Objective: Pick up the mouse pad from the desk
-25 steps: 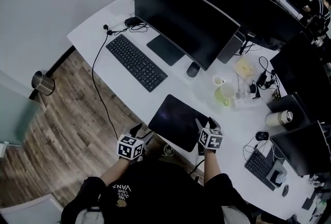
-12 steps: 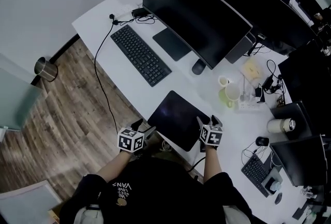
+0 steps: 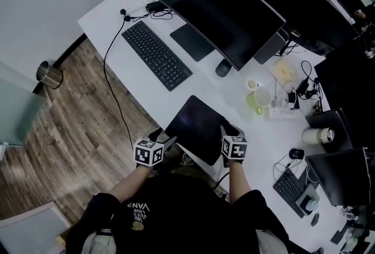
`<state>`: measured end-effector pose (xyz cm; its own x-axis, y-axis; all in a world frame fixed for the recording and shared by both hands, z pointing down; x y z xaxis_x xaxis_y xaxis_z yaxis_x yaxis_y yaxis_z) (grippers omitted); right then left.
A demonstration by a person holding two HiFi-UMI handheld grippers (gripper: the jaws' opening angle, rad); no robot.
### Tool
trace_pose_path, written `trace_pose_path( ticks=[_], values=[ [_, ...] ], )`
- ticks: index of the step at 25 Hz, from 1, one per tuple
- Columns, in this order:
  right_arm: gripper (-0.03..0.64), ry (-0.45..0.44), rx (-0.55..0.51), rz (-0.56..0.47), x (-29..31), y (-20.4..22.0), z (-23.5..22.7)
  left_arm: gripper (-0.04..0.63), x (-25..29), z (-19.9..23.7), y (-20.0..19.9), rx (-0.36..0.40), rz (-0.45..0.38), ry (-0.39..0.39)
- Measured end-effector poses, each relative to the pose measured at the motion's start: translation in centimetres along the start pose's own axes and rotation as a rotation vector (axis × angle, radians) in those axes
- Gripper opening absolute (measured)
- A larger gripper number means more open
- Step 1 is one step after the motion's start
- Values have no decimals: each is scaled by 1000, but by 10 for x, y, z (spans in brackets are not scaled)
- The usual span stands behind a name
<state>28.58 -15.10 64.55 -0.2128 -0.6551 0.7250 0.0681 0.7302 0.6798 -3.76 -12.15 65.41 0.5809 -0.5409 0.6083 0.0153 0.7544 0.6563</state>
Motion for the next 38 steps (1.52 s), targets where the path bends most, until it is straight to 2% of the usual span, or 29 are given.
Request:
trace_pose_path(
  ticks=[3, 10, 15, 20, 25, 32, 38],
  values=[
    [87, -2, -8, -3, -2, -1, 4, 296, 0, -5, -3, 44, 2, -10],
    [78, 0, 10, -11, -4, 0, 8, 296, 6, -11, -4, 186, 26, -47],
    [78, 9, 21, -18, -7, 2, 12, 296, 9, -15, -4, 221, 51, -64],
    [75, 19, 20, -22, -10, 3, 14, 285, 10, -16, -7, 201, 60, -68],
    [69, 32, 26, -31, -12, 3, 18, 176, 16, -17, -9, 186, 69, -21],
    [60, 58, 24, -67, -20, 2, 24, 98, 17, -12, -9, 72, 33, 26],
    [52, 63, 51, -104, -39, -3, 31, 70, 9, -13, -19, 34, -6, 76]
  ],
)
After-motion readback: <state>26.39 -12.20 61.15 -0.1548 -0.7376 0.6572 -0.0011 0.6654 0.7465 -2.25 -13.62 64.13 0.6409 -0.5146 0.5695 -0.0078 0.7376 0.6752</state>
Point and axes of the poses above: the fingertips, and each gripper's own axes: x forward along the fingers, z to its left, y out of its underside, the point moved 10 cm from there along -x, backward along the fingers, and after that the axes turned 3 degrees about -z, right-handed, at the moved point
